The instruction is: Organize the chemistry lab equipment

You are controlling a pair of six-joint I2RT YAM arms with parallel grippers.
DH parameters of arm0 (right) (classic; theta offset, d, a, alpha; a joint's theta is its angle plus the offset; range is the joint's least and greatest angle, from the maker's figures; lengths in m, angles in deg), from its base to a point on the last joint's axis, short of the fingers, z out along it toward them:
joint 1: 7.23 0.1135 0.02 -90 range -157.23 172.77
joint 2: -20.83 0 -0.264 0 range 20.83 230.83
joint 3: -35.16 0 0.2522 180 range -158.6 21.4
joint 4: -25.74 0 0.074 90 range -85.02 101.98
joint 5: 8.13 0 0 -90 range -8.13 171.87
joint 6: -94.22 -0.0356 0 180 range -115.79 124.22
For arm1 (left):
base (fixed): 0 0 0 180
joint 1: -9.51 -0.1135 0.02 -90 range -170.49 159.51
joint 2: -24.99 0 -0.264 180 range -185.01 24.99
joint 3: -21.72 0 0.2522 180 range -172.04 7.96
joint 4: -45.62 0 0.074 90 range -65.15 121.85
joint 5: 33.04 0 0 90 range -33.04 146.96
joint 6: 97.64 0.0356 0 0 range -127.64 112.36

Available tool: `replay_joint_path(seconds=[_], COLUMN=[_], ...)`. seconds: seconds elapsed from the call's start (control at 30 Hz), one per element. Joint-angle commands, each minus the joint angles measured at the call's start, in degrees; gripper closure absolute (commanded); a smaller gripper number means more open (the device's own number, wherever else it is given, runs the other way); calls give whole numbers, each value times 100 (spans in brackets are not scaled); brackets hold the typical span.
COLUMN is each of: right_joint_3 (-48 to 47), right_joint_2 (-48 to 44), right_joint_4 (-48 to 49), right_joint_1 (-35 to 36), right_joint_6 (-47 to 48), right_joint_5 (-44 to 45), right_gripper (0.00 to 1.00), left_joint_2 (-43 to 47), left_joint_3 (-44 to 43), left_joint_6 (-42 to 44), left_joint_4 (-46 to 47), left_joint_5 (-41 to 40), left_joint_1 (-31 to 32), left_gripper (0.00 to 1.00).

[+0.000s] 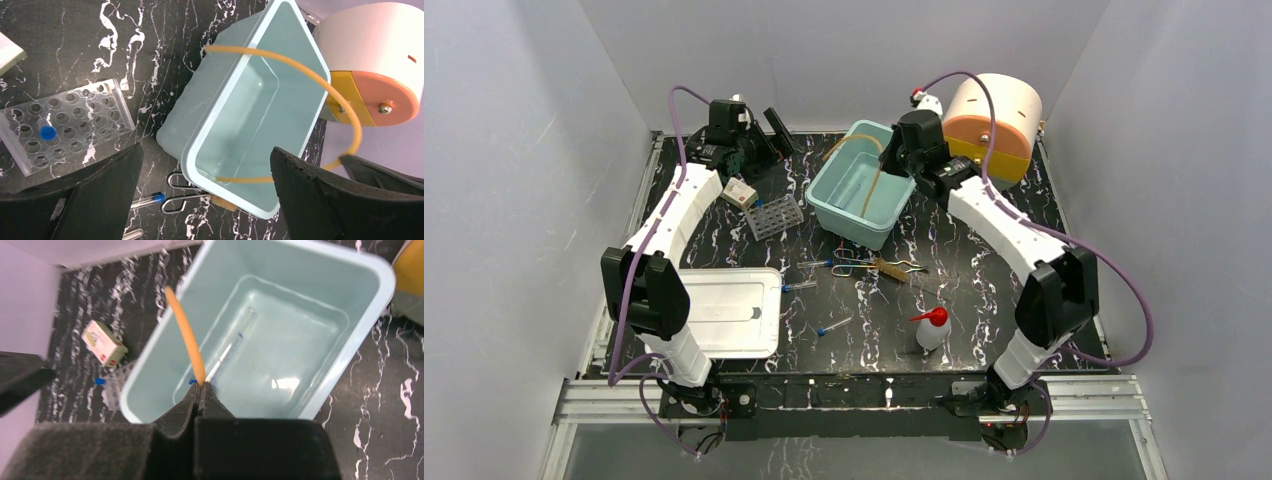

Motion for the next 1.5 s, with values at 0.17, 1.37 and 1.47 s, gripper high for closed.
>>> replay_joint_path(seconds=[0.17,1.37,1.47], right_joint_3=[229,-825,-1264], right_joint_2=[-1059,1412,1836], right_joint_4=[830,522,346], right_joint_1=[24,25,14], right_joint_6=[637,620,535], right_joint_5=[-283,1264,1518], right_gripper=[100,100,100], left_joint_2=[215,406,462], left_joint_3=[-117,191,186], left_joint_6=[-319,282,409], left_joint_4=[1268,1116,922], left_joint_5=[1658,1095,983], left_joint_1=[-38,227,230], left_gripper=[2,3,2])
